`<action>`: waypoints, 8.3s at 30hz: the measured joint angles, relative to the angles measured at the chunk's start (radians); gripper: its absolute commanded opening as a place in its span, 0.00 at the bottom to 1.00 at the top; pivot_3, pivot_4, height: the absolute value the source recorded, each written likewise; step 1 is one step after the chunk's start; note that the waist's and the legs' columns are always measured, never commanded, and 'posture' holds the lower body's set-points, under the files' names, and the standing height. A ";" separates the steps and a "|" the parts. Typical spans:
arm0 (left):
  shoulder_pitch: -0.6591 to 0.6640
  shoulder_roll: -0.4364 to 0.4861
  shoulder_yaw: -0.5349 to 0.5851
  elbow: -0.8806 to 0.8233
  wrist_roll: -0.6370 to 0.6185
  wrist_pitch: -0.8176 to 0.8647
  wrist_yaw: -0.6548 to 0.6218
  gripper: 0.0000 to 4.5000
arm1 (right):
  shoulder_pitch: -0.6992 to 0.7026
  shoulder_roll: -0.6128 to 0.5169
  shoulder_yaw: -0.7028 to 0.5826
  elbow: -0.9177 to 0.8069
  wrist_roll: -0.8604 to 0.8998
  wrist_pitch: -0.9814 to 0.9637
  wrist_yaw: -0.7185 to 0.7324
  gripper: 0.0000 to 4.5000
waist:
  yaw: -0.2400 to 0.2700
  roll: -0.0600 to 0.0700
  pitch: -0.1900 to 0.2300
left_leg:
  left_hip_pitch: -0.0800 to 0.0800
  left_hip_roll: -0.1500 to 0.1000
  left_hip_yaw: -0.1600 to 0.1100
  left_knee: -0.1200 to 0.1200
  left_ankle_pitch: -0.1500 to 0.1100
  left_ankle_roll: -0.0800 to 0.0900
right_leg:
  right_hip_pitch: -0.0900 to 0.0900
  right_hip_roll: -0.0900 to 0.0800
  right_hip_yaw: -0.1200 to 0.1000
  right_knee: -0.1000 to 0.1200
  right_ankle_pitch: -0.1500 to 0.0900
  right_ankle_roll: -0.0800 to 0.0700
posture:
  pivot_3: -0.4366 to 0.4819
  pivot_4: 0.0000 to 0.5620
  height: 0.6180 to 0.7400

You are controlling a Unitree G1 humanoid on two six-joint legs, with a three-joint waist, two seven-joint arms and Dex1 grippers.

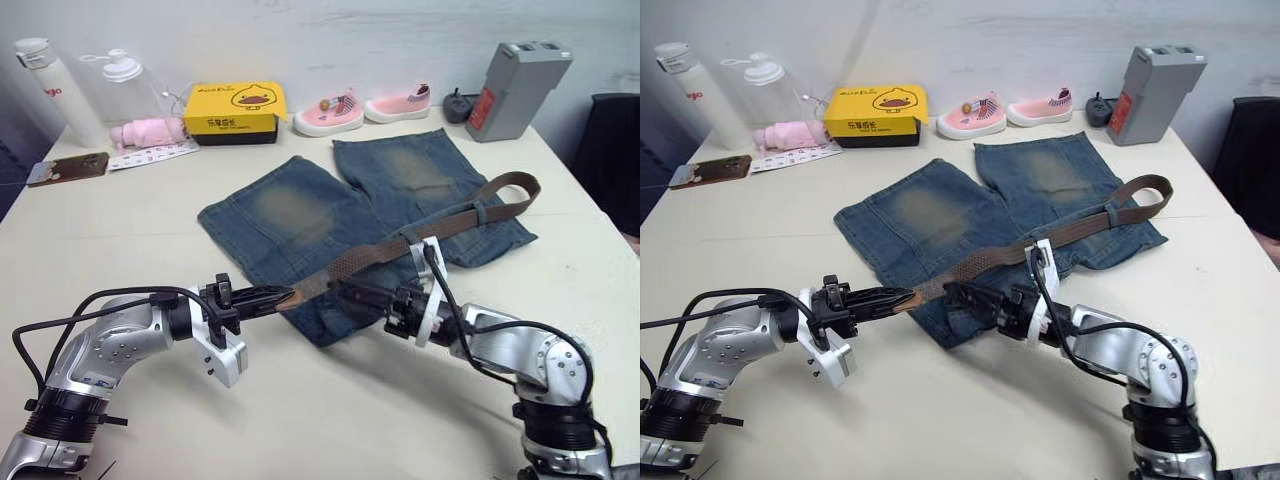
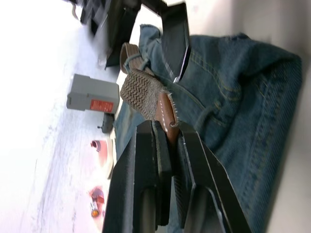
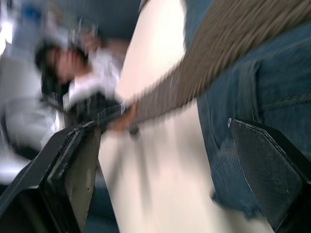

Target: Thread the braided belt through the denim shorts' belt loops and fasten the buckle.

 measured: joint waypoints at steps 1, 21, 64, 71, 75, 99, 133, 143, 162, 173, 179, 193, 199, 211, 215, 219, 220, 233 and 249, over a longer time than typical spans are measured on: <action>0.001 0.000 0.000 -0.002 0.000 0.001 0.000 0.00 | -0.001 0.020 0.000 0.000 0.003 -0.028 -0.022 0.99 | -0.003 0.001 0.000 | 0.000 0.000 0.000 -0.001 0.000 0.000 | 0.000 0.000 -0.001 0.000 0.000 0.001 | 0.48 0.27 0.15; 0.009 -0.010 -0.002 -0.053 -0.011 0.090 0.002 0.19 | -0.020 0.019 0.041 -0.031 0.016 -0.181 -0.105 0.00 | -0.012 0.003 0.000 | 0.002 -0.001 -0.002 -0.001 0.000 0.000 | -0.001 0.000 -0.004 0.006 0.000 0.000 | 0.48 0.27 0.15; 0.186 -0.010 -0.003 -0.186 -0.245 0.660 -0.176 0.63 | -0.068 0.055 0.191 -0.032 -0.766 -0.043 0.175 0.00 | -0.025 0.005 0.000 | 0.005 -0.001 -0.001 -0.005 0.001 -0.001 | 0.000 -0.002 0.000 0.006 -0.002 -0.004 | 0.48 0.27 0.15; 0.109 -0.034 -0.061 -0.042 -0.047 0.408 -0.104 0.63 | -0.067 0.077 0.169 -0.030 -0.776 -0.001 0.170 0.00 | -0.027 0.004 0.000 | 0.006 -0.001 -0.002 -0.006 0.001 -0.001 | 0.000 -0.001 -0.003 0.006 -0.002 -0.003 | 0.48 0.27 0.15; 0.089 -0.052 -0.073 0.008 0.001 0.334 -0.073 0.46 | -0.067 0.089 0.149 -0.030 -0.784 0.017 0.166 0.00 | -0.025 0.004 -0.001 | 0.007 -0.003 -0.002 -0.006 0.001 -0.001 | 0.002 -0.001 -0.004 0.006 -0.002 -0.003 | 0.48 0.27 0.15; 0.220 -0.040 -0.009 -0.119 -0.289 0.532 -0.123 0.66 | -0.056 0.181 0.076 0.012 -0.767 0.090 0.143 0.00 | -0.031 0.005 -0.002 | 0.010 -0.002 -0.002 -0.010 0.001 -0.002 | 0.002 -0.001 -0.003 0.007 -0.002 -0.003 | 0.48 0.27 0.15; 0.046 -0.034 -0.093 0.084 0.092 0.194 -0.008 0.87 | -0.089 0.273 0.026 0.129 -0.813 0.148 0.169 0.00 | -0.044 -0.004 -0.023 | 0.017 0.002 -0.001 -0.015 0.000 -0.001 | 0.003 0.001 -0.005 0.009 -0.003 -0.004 | 0.48 0.27 0.15; 0.046 -0.055 -0.106 0.088 0.125 0.188 0.024 0.17 | -0.087 0.282 0.024 0.123 -0.818 0.149 0.171 0.00 | -0.049 -0.003 -0.022 | 0.017 0.002 -0.002 -0.016 0.000 -0.001 | 0.002 0.001 -0.005 0.009 -0.003 -0.004 | 0.48 0.27 0.15; 0.099 -0.025 -0.086 0.039 0.108 0.239 0.040 0.01 | -0.079 0.298 0.006 0.085 -0.784 0.171 0.216 0.85 | -0.056 0.004 -0.024 | 0.017 0.002 -0.002 -0.018 -0.001 -0.001 | 0.002 0.001 -0.005 0.008 -0.003 -0.004 | 0.48 0.27 0.15; 0.194 0.041 -0.014 0.003 -0.007 0.262 0.017 0.01 | -0.055 -0.250 0.193 -0.176 -1.033 0.092 0.575 0.85 | -0.058 0.006 -0.016 | 0.014 0.009 -0.001 -0.022 0.000 -0.001 | 0.005 -0.002 -0.005 -0.009 -0.002 0.002 | 0.48 0.27 0.15; 0.271 0.099 0.033 0.002 -0.072 0.229 -0.006 0.01 | -0.061 -0.295 0.368 -0.182 -1.287 -0.084 0.703 0.85 | -0.055 0.001 -0.012 | 0.014 0.011 -0.001 -0.024 0.002 -0.007 | 0.004 -0.001 -0.006 -0.011 -0.002 0.001 | 0.48 0.27 0.15; 0.271 0.085 0.041 -0.004 -0.076 0.243 -0.015 0.01 | -0.049 -0.344 0.510 -0.130 -1.646 -0.356 0.880 0.85 | -0.029 -0.004 -0.008 | 0.014 0.009 0.000 -0.021 0.002 -0.007 | 0.005 -0.001 -0.007 -0.009 -0.002 0.001 | 0.48 0.27 0.15; 0.291 0.086 0.041 -0.002 -0.163 0.291 -0.067 0.40 | -0.041 -0.312 0.502 -0.123 -1.682 -0.352 0.894 0.86 | -0.031 -0.004 -0.008 | 0.014 0.010 0.000 -0.021 0.002 -0.008 | 0.004 0.000 -0.007 -0.008 -0.002 0.001 | 0.48 0.27 0.15; 0.319 0.071 0.074 -0.040 -0.308 0.480 -0.142 0.58 | -0.030 -0.260 0.474 -0.119 -1.710 -0.317 0.909 0.86 | -0.030 -0.004 -0.009 | 0.014 0.010 -0.001 -0.020 0.001 -0.006 | 0.004 0.000 -0.007 -0.006 -0.002 0.001 | 0.48 0.27 0.15; 0.310 0.062 0.077 -0.039 -0.303 0.477 -0.141 0.47 | -0.026 -0.246 0.469 -0.119 -1.723 -0.312 0.910 0.86 | -0.029 -0.004 -0.009 | 0.014 0.010 -0.001 -0.019 0.001 -0.006 | 0.004 0.000 -0.007 -0.005 -0.002 0.001 | 0.48 0.27 0.15; 0.302 0.062 0.077 -0.038 -0.293 0.444 -0.150 0.14 | -0.023 -0.239 0.467 -0.121 -1.727 -0.308 0.910 0.86 | -0.029 -0.004 -0.009 | 0.014 0.010 -0.001 -0.019 0.001 -0.006 | 0.004 -0.001 -0.006 -0.005 -0.002 0.001 | 0.48 0.27 0.15; 0.301 0.062 0.077 -0.038 -0.292 0.441 -0.150 0.05 | -0.022 -0.239 0.466 -0.122 -1.728 -0.308 0.910 0.86 | -0.029 -0.004 -0.009 | 0.014 0.010 -0.001 -0.019 0.001 -0.006 | 0.004 -0.001 -0.006 -0.005 -0.002 0.001 | 0.48 0.27 0.15; 0.338 0.076 0.137 -0.071 -0.249 0.407 -0.148 0.01 | -0.015 -0.227 0.453 -0.135 -1.739 -0.283 0.911 0.86 | -0.029 -0.005 -0.009 | 0.014 0.010 -0.001 -0.019 0.001 -0.006 | 0.004 -0.001 -0.006 -0.005 -0.002 0.001 | 0.48 0.27 0.15; 0.574 0.179 0.352 0.061 -0.252 0.174 -0.203 0.01 | -0.021 -0.213 0.439 -0.125 -1.747 -0.266 0.912 0.86 | -0.028 -0.005 -0.009 | 0.013 0.010 -0.001 -0.018 0.000 -0.005 | 0.004 -0.001 -0.006 -0.003 -0.004 -0.002 | 0.48 0.27 0.15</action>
